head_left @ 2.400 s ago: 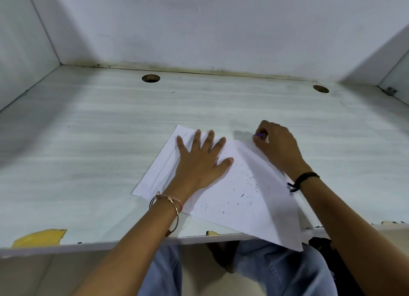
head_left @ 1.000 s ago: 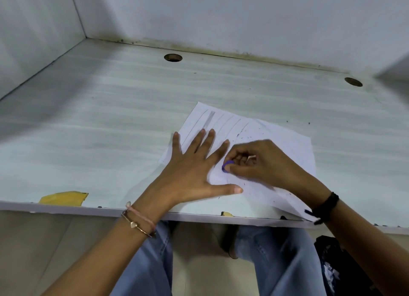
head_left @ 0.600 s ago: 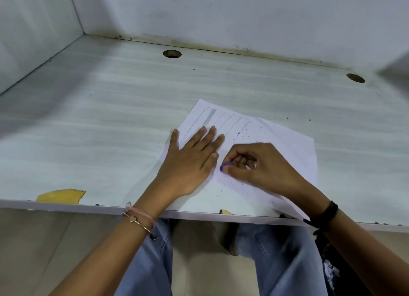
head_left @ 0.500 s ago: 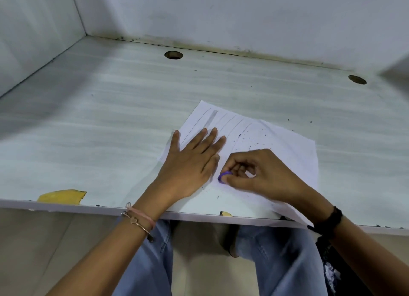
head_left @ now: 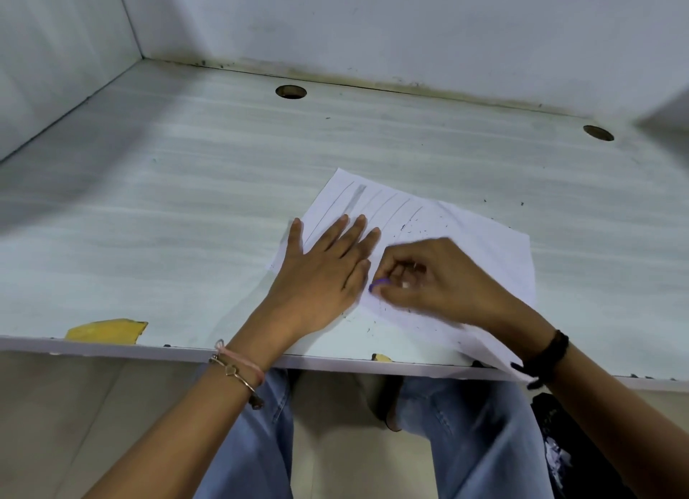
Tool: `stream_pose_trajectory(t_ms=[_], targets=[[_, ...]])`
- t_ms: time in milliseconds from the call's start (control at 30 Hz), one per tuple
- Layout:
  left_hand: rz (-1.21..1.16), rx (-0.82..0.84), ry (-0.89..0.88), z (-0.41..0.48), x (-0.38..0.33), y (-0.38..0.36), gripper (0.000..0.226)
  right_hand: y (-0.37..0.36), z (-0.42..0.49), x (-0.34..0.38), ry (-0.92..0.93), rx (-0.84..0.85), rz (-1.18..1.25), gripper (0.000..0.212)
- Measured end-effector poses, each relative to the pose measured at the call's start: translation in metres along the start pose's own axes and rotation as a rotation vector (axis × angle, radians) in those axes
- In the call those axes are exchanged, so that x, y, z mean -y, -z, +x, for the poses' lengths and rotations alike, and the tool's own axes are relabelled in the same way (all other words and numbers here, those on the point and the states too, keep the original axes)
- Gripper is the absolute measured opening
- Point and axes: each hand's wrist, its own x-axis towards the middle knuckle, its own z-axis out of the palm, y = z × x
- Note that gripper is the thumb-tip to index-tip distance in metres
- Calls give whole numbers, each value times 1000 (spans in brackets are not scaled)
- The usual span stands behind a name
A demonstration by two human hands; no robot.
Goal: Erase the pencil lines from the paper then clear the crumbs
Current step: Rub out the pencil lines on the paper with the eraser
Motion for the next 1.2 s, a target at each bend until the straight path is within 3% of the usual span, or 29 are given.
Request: stream_pose_trajectory(t_ms=[67, 200, 233, 367, 500, 667, 800, 867, 967, 1100, 1200], targets=[[4, -13, -2, 0, 0, 0, 52, 0, -5, 5, 11, 112, 29, 8], [-3, 2, -7, 0, 1, -1, 52, 7, 6, -8, -47, -141, -65, 11], [-10, 1, -3, 0, 0, -1, 52, 5, 6, -6, -32, -132, -62, 11], [-6, -21, -2, 1, 1, -2, 52, 1, -5, 4, 20, 129, 38, 10], [-9, -2, -2, 0, 1, -2, 51, 11, 11, -9, -53, -124, -48, 13], [-2, -14, -4, -1, 0, -1, 53, 6, -6, 1, 3, 154, 19, 8], [-3, -3, 1, 0, -1, 0, 52, 16, 10, -19, -102, -193, -57, 12], [-15, -3, -1, 0, 0, 0, 52, 10, 7, -16, -66, -164, -35, 10], [-21, -1, -7, 0, 1, 0, 52, 3, -2, -4, -22, 72, 31, 9], [-31, -7, -15, -1, 0, 0, 52, 19, 19, -26, -117, -183, -52, 14], [-42, -4, -9, -2, 0, 2, 52, 15, 23, -34, -146, -228, -35, 15]])
